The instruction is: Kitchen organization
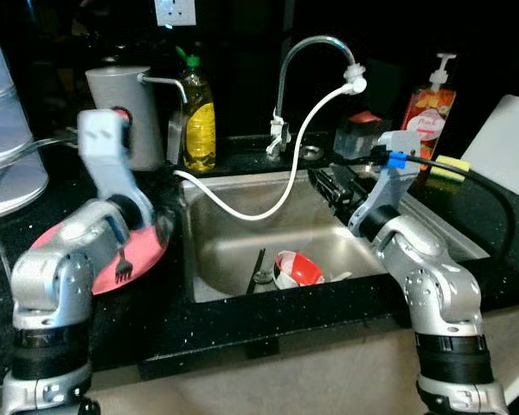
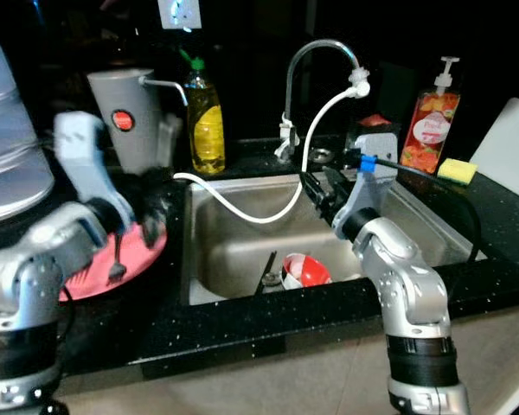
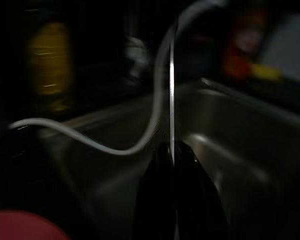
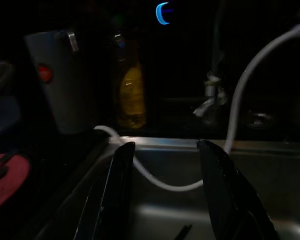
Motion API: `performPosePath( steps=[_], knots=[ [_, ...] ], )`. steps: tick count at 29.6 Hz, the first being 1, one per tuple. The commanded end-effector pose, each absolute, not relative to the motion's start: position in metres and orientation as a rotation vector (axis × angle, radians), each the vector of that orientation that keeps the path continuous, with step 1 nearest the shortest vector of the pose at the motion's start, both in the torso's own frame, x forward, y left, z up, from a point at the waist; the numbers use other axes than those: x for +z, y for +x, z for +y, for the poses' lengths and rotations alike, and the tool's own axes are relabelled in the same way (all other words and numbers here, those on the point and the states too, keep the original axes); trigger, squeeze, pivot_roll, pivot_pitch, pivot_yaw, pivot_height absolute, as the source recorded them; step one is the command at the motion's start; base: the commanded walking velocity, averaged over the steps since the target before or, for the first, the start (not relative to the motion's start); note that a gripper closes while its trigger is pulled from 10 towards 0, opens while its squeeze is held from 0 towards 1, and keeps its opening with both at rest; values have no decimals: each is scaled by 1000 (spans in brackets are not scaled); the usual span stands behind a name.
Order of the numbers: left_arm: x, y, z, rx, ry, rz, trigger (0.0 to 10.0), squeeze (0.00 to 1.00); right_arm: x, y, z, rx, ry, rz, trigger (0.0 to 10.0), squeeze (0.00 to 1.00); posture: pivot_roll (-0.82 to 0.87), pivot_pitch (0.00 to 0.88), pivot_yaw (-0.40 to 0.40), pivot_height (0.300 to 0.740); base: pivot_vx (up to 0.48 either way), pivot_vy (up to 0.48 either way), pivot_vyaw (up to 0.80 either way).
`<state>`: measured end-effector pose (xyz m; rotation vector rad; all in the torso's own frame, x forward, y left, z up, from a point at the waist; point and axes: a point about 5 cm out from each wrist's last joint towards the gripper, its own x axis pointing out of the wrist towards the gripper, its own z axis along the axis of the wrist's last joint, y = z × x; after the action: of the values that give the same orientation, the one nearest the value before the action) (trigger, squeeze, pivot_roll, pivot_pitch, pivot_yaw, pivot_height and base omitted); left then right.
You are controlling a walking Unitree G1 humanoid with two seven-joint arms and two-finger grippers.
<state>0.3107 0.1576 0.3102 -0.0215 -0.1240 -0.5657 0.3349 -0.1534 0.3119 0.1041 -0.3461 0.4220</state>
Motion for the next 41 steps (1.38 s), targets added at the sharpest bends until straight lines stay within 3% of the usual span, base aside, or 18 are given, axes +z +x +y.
performPosePath(
  steps=[1,6,9,14,19,23,37,39,40,41],
  knots=[
    [312,301,153,-643,82,-148,10000,0,318,330,-150,453,101,-384,10000,0,-45,62,-2,740,0,0,0],
    [317,286,145,-763,256,-280,10000,0,318,325,-147,500,170,-403,10000,0,-45,60,-4,740,0,0,0],
    [324,277,141,-849,197,-345,10000,0,317,314,-136,650,381,-412,10000,0,-49,59,-4,740,0,0,0],
    [328,268,133,-992,56,-354,10000,0,316,295,-122,866,548,-427,10000,0,-54,58,-7,740,0,0,0],
    [326,265,128,-1081,-67,-347,10000,0,318,280,-116,987,562,-463,10000,0,-58,56,-6,740,0,0,0],
    [319,266,127,-1121,-65,-303,10000,0,320,271,-110,1045,508,-483,10000,0,-61,53,-2,740,0,0,0],
    [312,260,122,-1222,-118,-215,10000,0,320,271,-108,1052,472,-464,10000,0,-61,40,-5,740,0,0,0],
    [310,260,121,-1220,-119,-208,10000,0,320,271,-108,1055,466,-465,9412,0,-61,40,-5,740,0,0,0],
    [310,261,122,-1219,-120,-205,10000,0,320,271,-108,1057,462,-465,3882,0,-62,39,-6,740,0,0,0],
    [310,261,122,-1218,-121,-203,10000,0,320,270,-108,1059,460,-464,0,0,-62,38,-6,740,0,0,0]
  ],
)
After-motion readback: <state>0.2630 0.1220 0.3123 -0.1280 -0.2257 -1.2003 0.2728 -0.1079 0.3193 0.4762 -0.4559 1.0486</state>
